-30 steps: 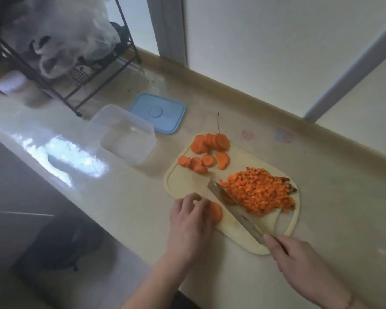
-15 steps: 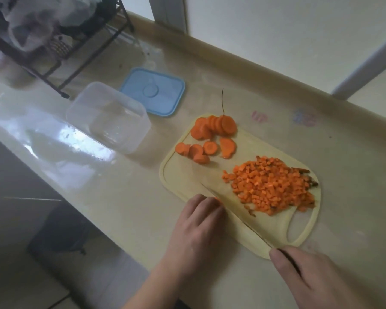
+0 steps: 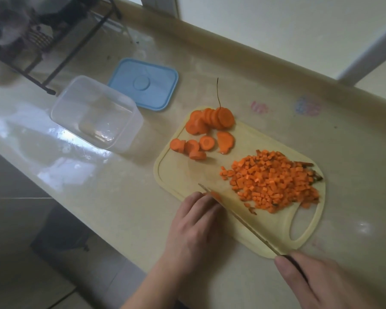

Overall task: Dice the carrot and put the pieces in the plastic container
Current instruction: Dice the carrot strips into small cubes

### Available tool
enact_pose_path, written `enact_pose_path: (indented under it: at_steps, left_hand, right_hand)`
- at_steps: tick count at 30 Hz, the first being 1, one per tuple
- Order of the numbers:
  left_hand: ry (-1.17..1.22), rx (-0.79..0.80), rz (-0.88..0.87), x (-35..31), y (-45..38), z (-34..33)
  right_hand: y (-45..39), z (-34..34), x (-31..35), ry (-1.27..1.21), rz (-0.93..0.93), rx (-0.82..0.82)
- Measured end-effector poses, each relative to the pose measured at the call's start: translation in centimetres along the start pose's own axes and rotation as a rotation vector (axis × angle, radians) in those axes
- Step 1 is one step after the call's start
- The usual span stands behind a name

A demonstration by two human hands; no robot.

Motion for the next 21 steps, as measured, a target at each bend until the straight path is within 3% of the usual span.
enact_pose_path:
  at_steps: [4, 12, 21]
  left_hand:
    - [-0.003, -0.030, 0.023, 0.2, 0.1, 0.2]
    - [-0.012, -0.040, 0.025, -0.1, -0.1, 0.4]
    - [-0.009, -0.055, 0.021, -0.1, -0.4, 0.6]
  right_hand:
    - [-0.2, 0.3, 0.3, 0.048, 0.012, 0.050]
    - [-3.3, 1.6, 3.1, -0.138, 0.130, -0.105]
    - [-2.3, 1.9, 1.9, -0.241, 0.114, -0.121]
Point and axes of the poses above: each hand's wrist, its own y-axis away from the middle knuckle, its own z-axis out of the back of the hand, x = y × z, the point moved 8 cm from there along -y, towards the middle knuckle, and after that the axes turned 11 degrees about y, right-handed, at the moved point
